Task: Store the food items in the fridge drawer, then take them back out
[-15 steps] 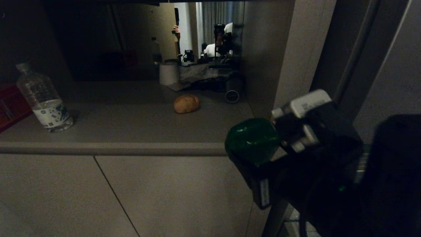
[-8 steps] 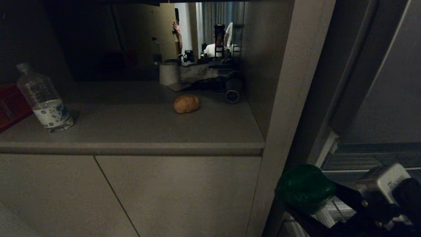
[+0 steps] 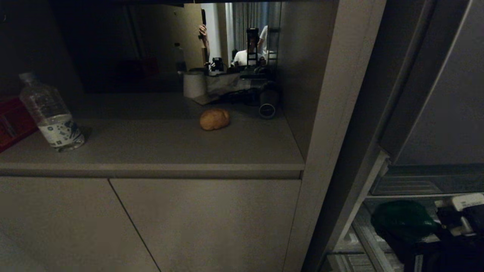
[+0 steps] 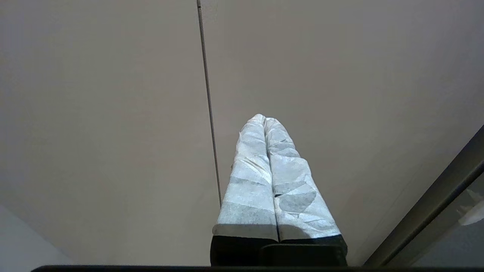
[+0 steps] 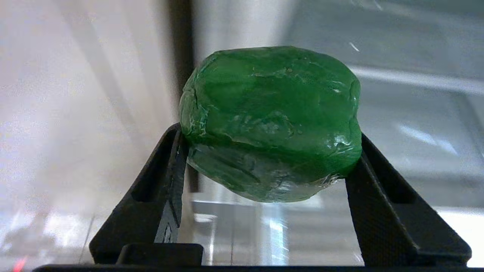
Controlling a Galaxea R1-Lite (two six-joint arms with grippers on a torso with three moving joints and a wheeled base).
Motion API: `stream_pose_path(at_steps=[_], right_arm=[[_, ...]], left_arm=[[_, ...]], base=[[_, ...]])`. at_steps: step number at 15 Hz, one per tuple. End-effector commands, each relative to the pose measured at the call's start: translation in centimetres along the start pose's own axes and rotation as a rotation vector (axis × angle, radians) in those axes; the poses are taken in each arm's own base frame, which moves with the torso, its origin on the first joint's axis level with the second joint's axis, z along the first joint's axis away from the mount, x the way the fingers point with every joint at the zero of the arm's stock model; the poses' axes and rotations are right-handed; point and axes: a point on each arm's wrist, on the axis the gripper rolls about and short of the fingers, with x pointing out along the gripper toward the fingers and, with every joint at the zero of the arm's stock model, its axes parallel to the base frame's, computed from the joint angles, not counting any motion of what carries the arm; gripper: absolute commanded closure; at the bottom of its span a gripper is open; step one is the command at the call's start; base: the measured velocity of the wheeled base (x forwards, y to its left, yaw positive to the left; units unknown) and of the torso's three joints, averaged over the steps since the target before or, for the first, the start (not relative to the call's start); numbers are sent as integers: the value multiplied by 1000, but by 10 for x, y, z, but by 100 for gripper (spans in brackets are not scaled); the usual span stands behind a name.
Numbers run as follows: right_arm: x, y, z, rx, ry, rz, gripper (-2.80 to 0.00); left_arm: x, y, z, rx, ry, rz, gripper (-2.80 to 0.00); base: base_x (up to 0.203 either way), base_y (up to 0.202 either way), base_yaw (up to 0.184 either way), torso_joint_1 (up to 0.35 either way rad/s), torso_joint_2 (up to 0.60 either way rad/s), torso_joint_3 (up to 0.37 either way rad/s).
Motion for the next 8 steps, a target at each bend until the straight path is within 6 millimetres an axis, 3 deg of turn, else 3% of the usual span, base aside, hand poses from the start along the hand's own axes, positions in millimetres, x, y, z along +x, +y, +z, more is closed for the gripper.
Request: stream_pose_path(at_steps=[1,8], right_arm=[[2,-18,-1,55,14,-101,0],[16,-61,-4,154,93,-426,0]], left_arm=[[0,0,0,0,0,1,0],[0,0,0,0,0,1,0]], base=[[0,0,0,0,0,0],[0,0,0,0,0,0]])
